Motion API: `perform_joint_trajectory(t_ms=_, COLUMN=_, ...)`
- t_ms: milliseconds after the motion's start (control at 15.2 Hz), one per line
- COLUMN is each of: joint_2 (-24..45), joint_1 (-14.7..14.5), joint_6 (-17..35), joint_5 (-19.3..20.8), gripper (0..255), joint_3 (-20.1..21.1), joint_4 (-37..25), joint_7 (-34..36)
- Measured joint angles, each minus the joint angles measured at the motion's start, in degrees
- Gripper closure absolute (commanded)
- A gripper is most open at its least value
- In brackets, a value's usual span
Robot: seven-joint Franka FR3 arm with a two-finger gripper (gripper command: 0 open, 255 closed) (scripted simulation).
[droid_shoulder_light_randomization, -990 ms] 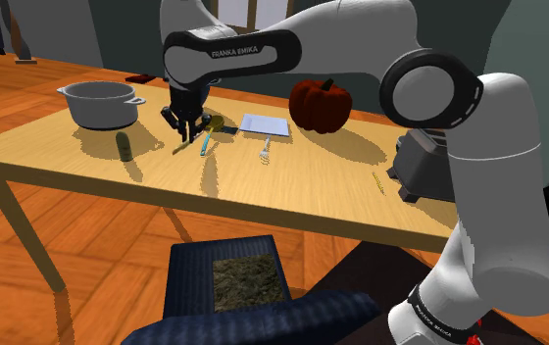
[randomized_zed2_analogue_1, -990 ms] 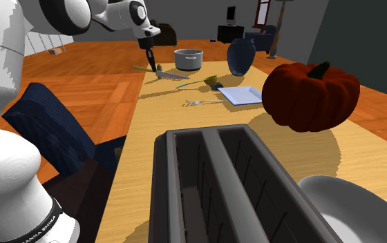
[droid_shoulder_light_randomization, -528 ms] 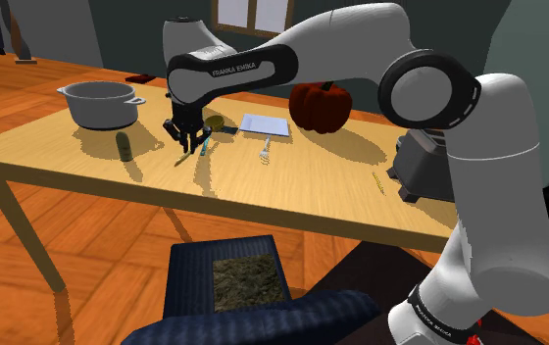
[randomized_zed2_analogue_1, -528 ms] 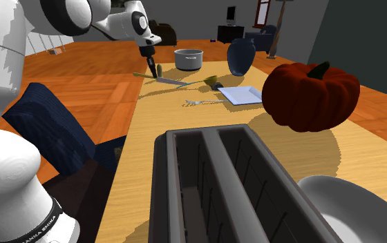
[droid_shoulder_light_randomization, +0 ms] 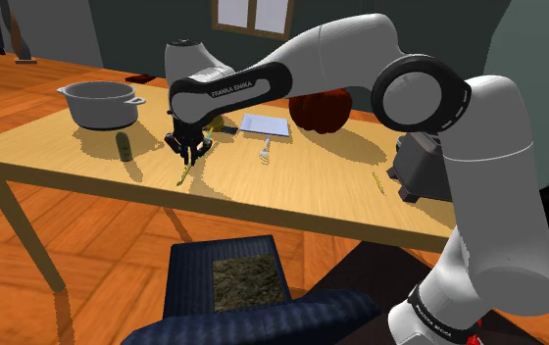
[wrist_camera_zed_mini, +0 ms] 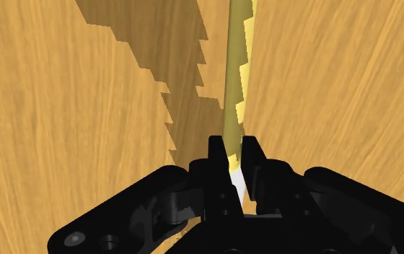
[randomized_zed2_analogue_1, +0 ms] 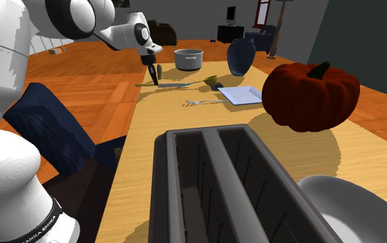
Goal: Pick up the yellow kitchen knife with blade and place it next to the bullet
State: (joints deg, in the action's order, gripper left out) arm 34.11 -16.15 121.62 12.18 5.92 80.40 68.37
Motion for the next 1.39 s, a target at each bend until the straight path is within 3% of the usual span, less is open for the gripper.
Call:
perform_joint_trajectory(t_ms=594, joint_2=0.62, joint_1=-0.03, joint_6=2.53, joint_5=0.38, gripper=255, joint_3=-0.20, joint_4=1.36, joint_7=0.57)
perform_joint_trajectory(t_ms=660, joint_2=0.61, joint_1=-0.01, joint_6=2.56, joint_5=0.37, gripper=0, joint_3=-0.19, joint_4=1.38, joint_7=0.55)
perform_joint_trajectory(t_ms=1056, joint_2=0.98, joint_1=-0.03, joint_6=2.57, joint_5=0.34, gripper=0, joint_3=-0.16, joint_4=1.60, joint_7=0.53)
perform_joint_trajectory(t_ms=1386, joint_2=-2.20, joint_1=-0.22, joint_6=-1.98, joint_5=-0.22, gripper=0, joint_3=0.24, joint_4=0.14, joint_7=0.11)
